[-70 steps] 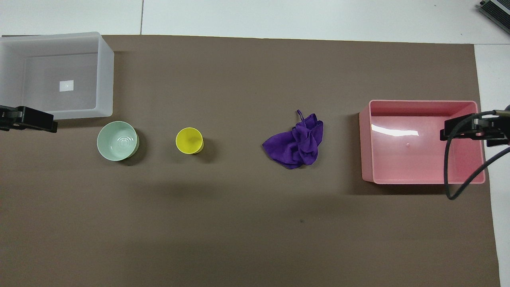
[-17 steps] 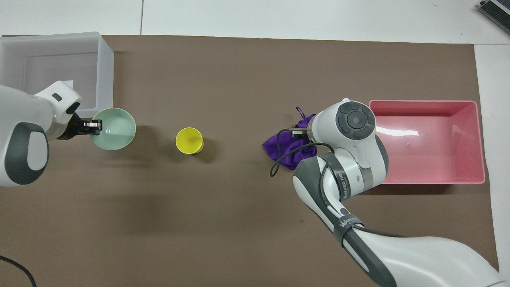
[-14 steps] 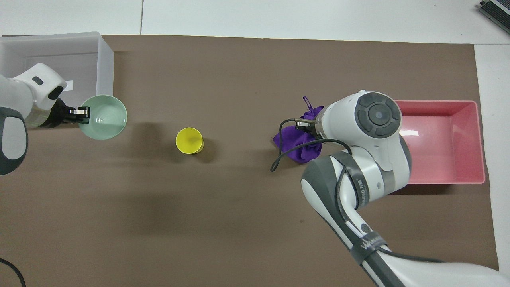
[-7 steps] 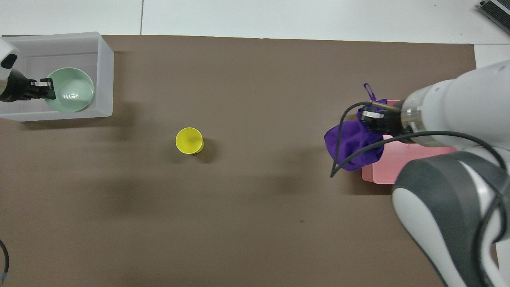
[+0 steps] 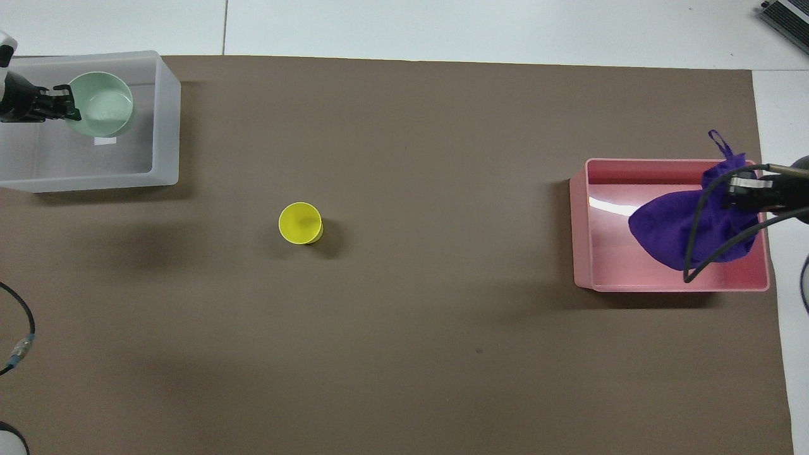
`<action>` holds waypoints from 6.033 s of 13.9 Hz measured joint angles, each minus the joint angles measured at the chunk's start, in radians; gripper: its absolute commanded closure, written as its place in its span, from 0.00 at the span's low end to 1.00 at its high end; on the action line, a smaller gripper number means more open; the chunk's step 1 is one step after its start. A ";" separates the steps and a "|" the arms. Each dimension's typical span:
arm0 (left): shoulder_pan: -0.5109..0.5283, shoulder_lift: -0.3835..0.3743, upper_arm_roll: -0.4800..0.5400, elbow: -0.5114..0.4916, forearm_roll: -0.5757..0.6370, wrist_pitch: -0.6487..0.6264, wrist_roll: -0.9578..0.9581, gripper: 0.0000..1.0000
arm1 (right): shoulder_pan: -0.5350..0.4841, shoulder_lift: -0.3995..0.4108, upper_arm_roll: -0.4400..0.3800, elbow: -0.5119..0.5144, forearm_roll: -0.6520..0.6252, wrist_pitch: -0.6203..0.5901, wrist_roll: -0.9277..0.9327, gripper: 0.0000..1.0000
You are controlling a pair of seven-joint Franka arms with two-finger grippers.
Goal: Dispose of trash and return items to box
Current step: 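Carry the bowl into the clear box while the right gripper carries the cloth, then release the bowl in the clear box while the right gripper releases the cloth, then move the left gripper out of the clear box to the yellow cup, then grasp the yellow cup with the left gripper and carry it to the clear box, then lower the yellow cup into the green bowl and open the left gripper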
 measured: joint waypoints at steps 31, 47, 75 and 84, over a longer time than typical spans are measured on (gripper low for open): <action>-0.252 -0.443 -0.033 -0.453 0.020 -0.018 -0.050 0.00 | 0.041 0.039 0.013 0.111 -0.001 -0.162 -0.078 0.00; -0.513 -0.533 -0.034 -0.918 0.020 0.374 -0.259 1.00 | 0.061 0.016 0.007 0.150 0.000 -0.259 -0.082 0.00; -0.009 -0.068 -0.023 -0.034 0.020 -0.012 -0.021 1.00 | 0.041 0.002 -0.005 0.150 0.019 -0.292 -0.085 0.00; 0.004 -0.028 -0.027 -0.082 0.020 0.070 -0.019 0.34 | 0.042 0.002 -0.003 0.149 0.019 -0.287 -0.085 0.00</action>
